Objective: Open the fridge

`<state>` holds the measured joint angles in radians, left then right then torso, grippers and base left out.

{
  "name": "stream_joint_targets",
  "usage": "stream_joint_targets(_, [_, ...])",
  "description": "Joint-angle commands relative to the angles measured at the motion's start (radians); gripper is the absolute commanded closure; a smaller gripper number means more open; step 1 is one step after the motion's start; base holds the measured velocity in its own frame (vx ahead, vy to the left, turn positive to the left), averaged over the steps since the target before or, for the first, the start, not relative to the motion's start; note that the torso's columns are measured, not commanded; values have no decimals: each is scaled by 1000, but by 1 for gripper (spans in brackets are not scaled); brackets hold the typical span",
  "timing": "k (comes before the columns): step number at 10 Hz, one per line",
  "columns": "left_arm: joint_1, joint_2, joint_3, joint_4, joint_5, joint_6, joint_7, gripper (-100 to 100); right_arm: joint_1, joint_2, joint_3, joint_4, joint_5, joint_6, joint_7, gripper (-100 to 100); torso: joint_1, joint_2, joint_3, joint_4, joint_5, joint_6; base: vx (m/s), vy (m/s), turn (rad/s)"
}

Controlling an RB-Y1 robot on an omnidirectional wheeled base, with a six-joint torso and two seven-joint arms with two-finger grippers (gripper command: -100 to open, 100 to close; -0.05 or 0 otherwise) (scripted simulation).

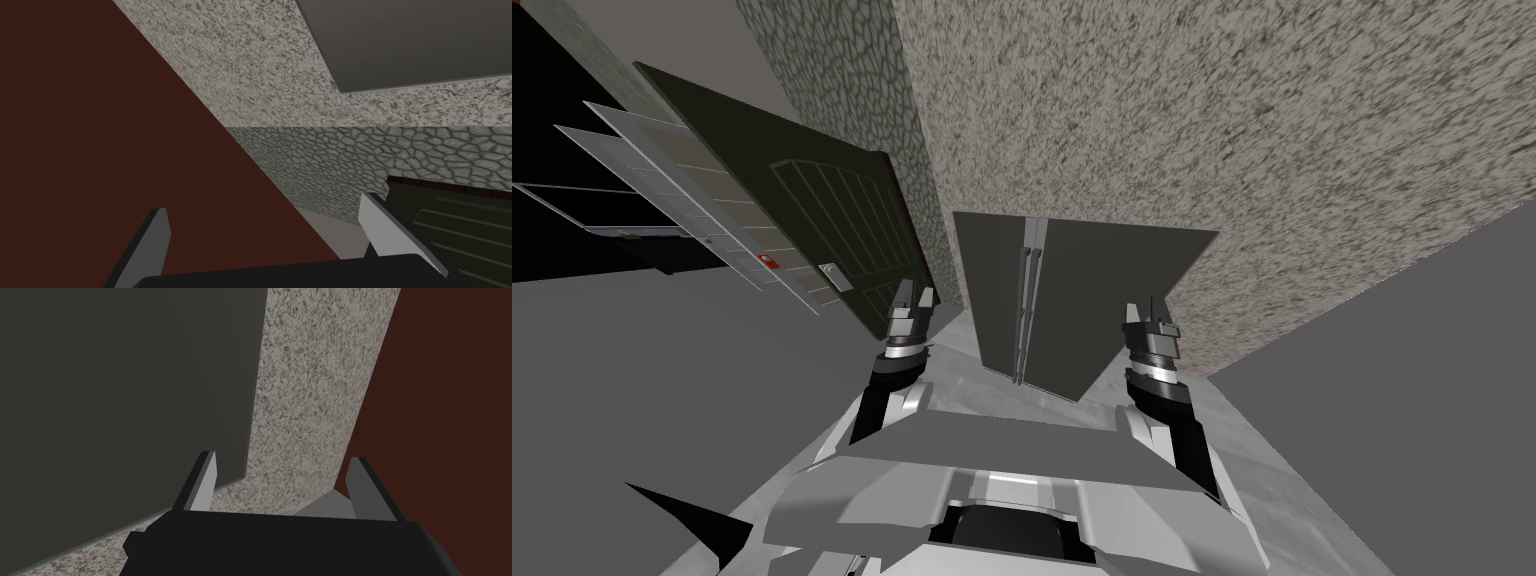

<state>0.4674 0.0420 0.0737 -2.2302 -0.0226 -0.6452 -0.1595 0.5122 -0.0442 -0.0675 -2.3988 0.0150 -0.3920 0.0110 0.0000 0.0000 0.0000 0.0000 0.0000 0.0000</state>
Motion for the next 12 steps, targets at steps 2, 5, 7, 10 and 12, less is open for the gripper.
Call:
stream_joint_targets(2, [0,0,0,0,0,0,0,0,0,0,0,0,0,0,0,0,0,104,-209,105,0,0,0,0,0])
stream_joint_targets(5, [0,0,0,0,0,0,0,0,0,0,0,0,0,0,0,0,0,322,-644,322,0,0,0,0,0])
stream_joint_targets(7, [0,0,0,0,0,0,0,0,0,0,0,0,0,0,0,0,0,470,-939,470,0,0,0,0,0])
stream_joint_targets(10, [0,0,0,0,0,0,0,0,-9,-49,-8,11,16,-4,-7,-100,0,691,-1382,691,0,0,9,12,-23])
stream_joint_targets(12, [0,0,0,0,0,0,0,0,-23,-102,-20,27,39,-10,-16,-100,3,733,-1471,733,1,0,40,77,-79])
